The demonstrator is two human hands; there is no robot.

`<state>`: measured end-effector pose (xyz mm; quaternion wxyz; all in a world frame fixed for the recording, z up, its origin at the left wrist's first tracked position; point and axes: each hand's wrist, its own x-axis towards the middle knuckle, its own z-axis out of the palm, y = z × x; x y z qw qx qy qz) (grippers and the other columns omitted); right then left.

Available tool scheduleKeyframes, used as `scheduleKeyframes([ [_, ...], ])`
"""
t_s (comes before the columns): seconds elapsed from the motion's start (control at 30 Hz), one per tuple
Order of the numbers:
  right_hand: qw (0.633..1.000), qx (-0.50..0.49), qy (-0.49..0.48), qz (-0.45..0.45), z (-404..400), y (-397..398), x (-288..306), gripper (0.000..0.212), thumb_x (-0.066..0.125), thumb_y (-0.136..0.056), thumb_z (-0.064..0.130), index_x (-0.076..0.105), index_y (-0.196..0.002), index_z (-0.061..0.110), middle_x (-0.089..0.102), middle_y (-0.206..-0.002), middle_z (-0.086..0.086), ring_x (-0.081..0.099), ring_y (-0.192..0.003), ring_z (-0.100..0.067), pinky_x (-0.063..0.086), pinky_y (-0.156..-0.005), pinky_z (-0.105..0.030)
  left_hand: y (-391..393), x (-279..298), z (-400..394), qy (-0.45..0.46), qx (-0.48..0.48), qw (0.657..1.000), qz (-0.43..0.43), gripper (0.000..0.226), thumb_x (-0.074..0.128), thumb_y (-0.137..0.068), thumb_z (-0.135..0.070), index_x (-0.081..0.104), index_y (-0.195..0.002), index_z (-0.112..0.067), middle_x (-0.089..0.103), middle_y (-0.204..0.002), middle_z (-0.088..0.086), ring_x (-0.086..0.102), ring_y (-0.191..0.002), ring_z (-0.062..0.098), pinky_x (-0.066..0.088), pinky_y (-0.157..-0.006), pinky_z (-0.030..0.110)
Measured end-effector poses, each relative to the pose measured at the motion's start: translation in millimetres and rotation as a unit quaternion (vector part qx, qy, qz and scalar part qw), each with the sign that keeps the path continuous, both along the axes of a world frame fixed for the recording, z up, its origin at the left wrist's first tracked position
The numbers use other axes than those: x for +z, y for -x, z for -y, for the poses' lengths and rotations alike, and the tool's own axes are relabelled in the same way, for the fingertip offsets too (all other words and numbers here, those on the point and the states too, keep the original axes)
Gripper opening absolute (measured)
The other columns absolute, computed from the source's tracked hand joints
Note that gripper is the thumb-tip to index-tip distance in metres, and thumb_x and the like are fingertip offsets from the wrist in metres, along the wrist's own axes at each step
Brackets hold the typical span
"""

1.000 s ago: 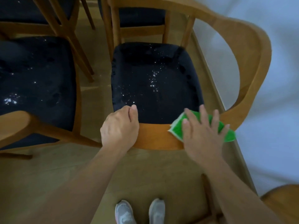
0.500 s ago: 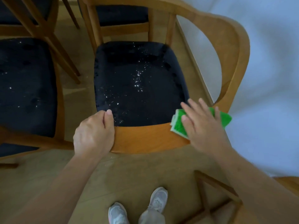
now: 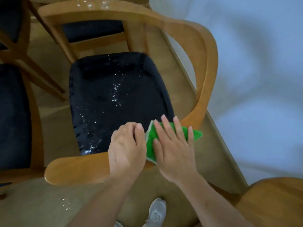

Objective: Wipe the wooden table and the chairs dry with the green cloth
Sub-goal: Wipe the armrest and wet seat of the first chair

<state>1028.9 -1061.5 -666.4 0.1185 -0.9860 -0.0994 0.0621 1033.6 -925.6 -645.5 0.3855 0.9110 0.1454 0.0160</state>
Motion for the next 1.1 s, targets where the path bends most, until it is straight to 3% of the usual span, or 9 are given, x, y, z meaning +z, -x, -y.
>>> scheduleKeyframes([
  [0.1, 0.995, -0.098, -0.023, -0.029, 58.3, -61.0, -2.6, 0.054, 0.007, -0.101, 0.047, 0.016, -0.152, 0.033, 0.001, -0.162, 0.009, -0.012, -0.147, -0.019, 0.002, -0.117, -0.057, 4.6, -1.3, 6.9, -0.083, -0.030, 0.996, -0.013, 0.025, 0.031, -0.096, -0.039, 0.052, -0.084, -0.032, 0.048, -0.076, -0.020, 0.047, -0.075, 0.007, 0.035, -0.067, 0.026],
  [0.2, 0.992, -0.117, 0.005, -0.054, 84.7, -100.8, -6.1, 0.056, 0.010, -0.099, 0.045, 0.011, -0.153, 0.029, -0.012, -0.161, 0.008, -0.021, -0.145, -0.027, 0.002, -0.117, -0.058, 1.1, -3.4, 12.4, -0.144, -0.048, 0.988, -0.039, 0.028, 0.029, -0.096, -0.040, 0.053, -0.082, -0.032, 0.050, -0.073, -0.018, 0.048, -0.072, 0.008, 0.038, -0.069, 0.028],
  [0.37, 0.991, -0.129, -0.017, -0.039, 56.1, -66.9, -8.7, 0.061, 0.006, -0.096, 0.048, 0.010, -0.153, 0.027, -0.013, -0.161, 0.002, -0.027, -0.141, -0.031, -0.003, -0.113, -0.053, 0.6, -1.8, 16.4, -0.177, -0.061, 0.980, -0.071, 0.036, 0.026, -0.097, -0.039, 0.049, -0.070, -0.031, 0.047, -0.062, -0.014, 0.047, -0.064, 0.010, 0.037, -0.067, 0.032],
  [0.53, 0.991, -0.094, -0.091, -0.034, 6.9, 14.9, -2.8, 0.055, 0.011, -0.102, 0.044, 0.013, -0.154, 0.025, 0.000, -0.163, -0.001, -0.012, -0.146, -0.035, 0.016, -0.113, -0.057, -2.4, -3.8, 18.0, -0.225, -0.067, 0.969, -0.083, 0.037, 0.031, -0.097, -0.037, 0.037, -0.061, -0.030, 0.038, -0.055, -0.015, 0.041, -0.057, 0.010, 0.032, -0.058, 0.032],
  [0.67, 0.989, -0.088, -0.110, -0.050, 4.3, 20.4, -2.7, 0.053, 0.018, -0.103, 0.040, 0.027, -0.152, 0.023, 0.015, -0.161, -0.002, 0.003, -0.146, -0.036, 0.029, -0.108, -0.060, -4.5, -2.5, 18.4, -0.226, -0.072, 0.964, -0.117, 0.037, 0.030, -0.096, -0.040, 0.045, -0.064, -0.029, 0.044, -0.057, -0.013, 0.046, -0.059, 0.010, 0.041, -0.059, 0.034],
  [0.8, 0.994, -0.035, -0.092, -0.050, 23.8, 2.5, -5.2, 0.052, 0.011, -0.103, 0.042, 0.017, -0.152, 0.027, 0.009, -0.162, 0.002, -0.001, -0.147, -0.033, 0.022, -0.111, -0.062, -6.8, -1.5, 16.3, -0.221, -0.082, 0.963, -0.133, 0.040, 0.027, -0.096, -0.046, 0.048, -0.067, -0.030, 0.047, -0.061, -0.013, 0.049, -0.063, 0.010, 0.046, -0.064, 0.036],
  [0.9, 0.990, -0.067, -0.118, -0.033, 47.6, -30.9, -8.1, 0.054, 0.010, -0.101, 0.044, 0.006, -0.153, 0.028, -0.004, -0.162, 0.000, -0.013, -0.147, -0.030, 0.011, -0.115, -0.060, -5.8, -0.8, 17.0, -0.239, -0.086, 0.957, -0.140, 0.041, 0.025, -0.095, -0.050, 0.052, -0.072, -0.030, 0.050, -0.064, -0.012, 0.050, -0.066, 0.011, 0.043, -0.066, 0.034],
  [1.0, 0.973, -0.136, -0.188, -0.018, 74.4, -72.6, -8.6, 0.073, 0.034, -0.100, 0.042, -0.010, -0.153, 0.018, -0.018, -0.159, -0.015, -0.021, -0.143, -0.037, 0.000, -0.115, -0.057, -7.2, -1.4, 18.1, -0.246, -0.092, 0.954, -0.143, 0.042, 0.025, -0.095, -0.049, 0.053, -0.072, -0.029, 0.050, -0.064, -0.012, 0.049, -0.065, 0.012, 0.041, -0.066, 0.033],
  [1.1, 0.922, -0.265, -0.277, -0.051, 78.6, -86.5, -3.9, 0.100, 0.059, -0.091, 0.042, -0.015, -0.151, 0.014, -0.011, -0.160, -0.016, -0.005, -0.146, -0.032, 0.011, -0.115, -0.042, -7.4, -4.1, 17.5, -0.250, -0.097, 0.952, -0.150, 0.042, 0.023, -0.095, -0.050, 0.052, -0.072, -0.030, 0.049, -0.063, -0.013, 0.048, -0.064, 0.012, 0.038, -0.065, 0.032],
])
